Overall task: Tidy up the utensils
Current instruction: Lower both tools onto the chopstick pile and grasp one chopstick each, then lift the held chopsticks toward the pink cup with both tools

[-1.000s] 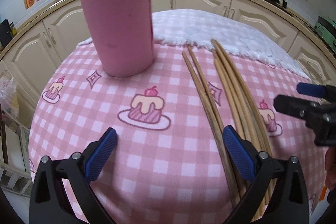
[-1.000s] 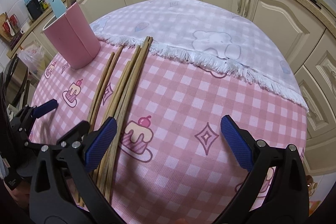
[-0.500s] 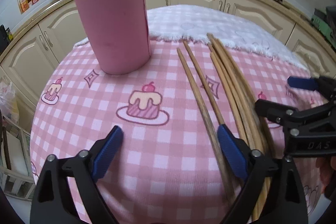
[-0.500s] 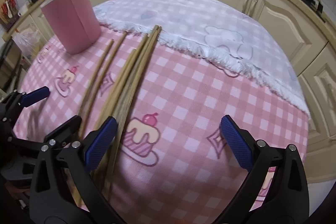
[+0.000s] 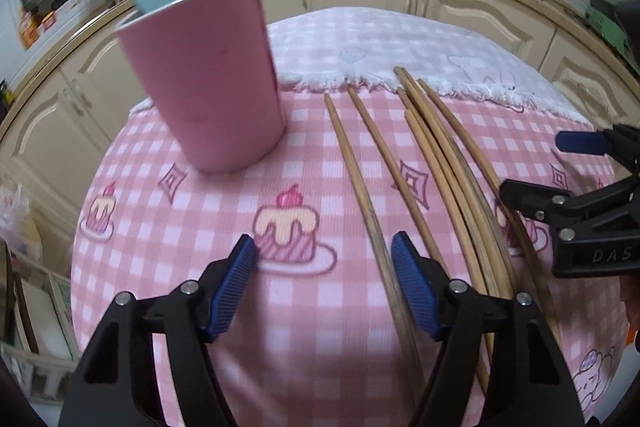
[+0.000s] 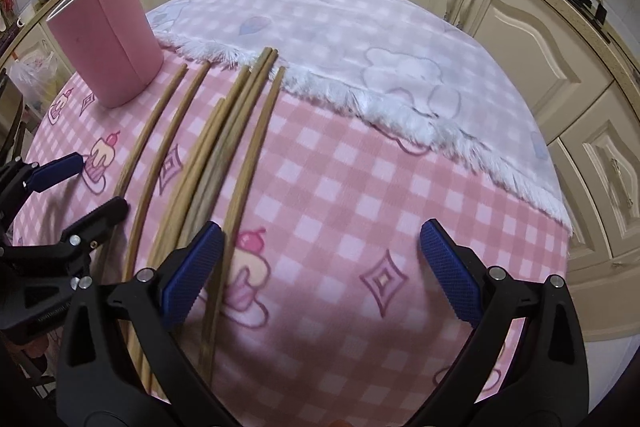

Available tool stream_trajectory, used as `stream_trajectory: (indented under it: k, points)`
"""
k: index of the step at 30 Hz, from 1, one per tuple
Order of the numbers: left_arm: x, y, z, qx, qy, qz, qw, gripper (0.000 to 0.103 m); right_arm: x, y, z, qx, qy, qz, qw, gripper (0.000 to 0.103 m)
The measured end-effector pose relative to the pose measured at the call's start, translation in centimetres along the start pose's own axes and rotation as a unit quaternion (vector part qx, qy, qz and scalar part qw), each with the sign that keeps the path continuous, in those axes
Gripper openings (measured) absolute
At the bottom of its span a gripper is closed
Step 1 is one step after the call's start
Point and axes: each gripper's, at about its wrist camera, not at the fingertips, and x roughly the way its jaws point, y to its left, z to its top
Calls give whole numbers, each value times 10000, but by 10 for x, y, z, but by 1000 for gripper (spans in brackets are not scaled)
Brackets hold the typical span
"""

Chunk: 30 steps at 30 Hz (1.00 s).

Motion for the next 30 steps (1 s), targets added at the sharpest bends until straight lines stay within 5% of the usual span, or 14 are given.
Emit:
stream_trajectory:
  k: [3,5,6,7,8,9,19,30]
  points:
    - [7,2,13,68,128,-103,9998,69,10,9,11,-37,150,48,9999,78]
    - [10,1,21,142,216,-237,9994,58,12,14,16,-78,147,42,9999,68]
    - [10,-1,22,181,231,-270,9992,52,12,17,18,-108,162,88,9998,54]
    - [9,-5,24,284,256,-325,9987,34,10,20,19,-150,161,128,9997,44]
    - [8,-9,24,363,272,-368,9983,10,8,22,19,-196,172,166,9995,18]
    - [7,-13,24,436,286,-398,9978,9,7,24,18,-231,188,190,9994,7]
    - [-27,-2,7,67,-222,-682,9974,5,-30,-15,4,566,-537,1120,9906,6]
    - [-98,30,20,-582,-1712,-922,9792,5,-77,-21,13,818,-1517,1887,9668,6]
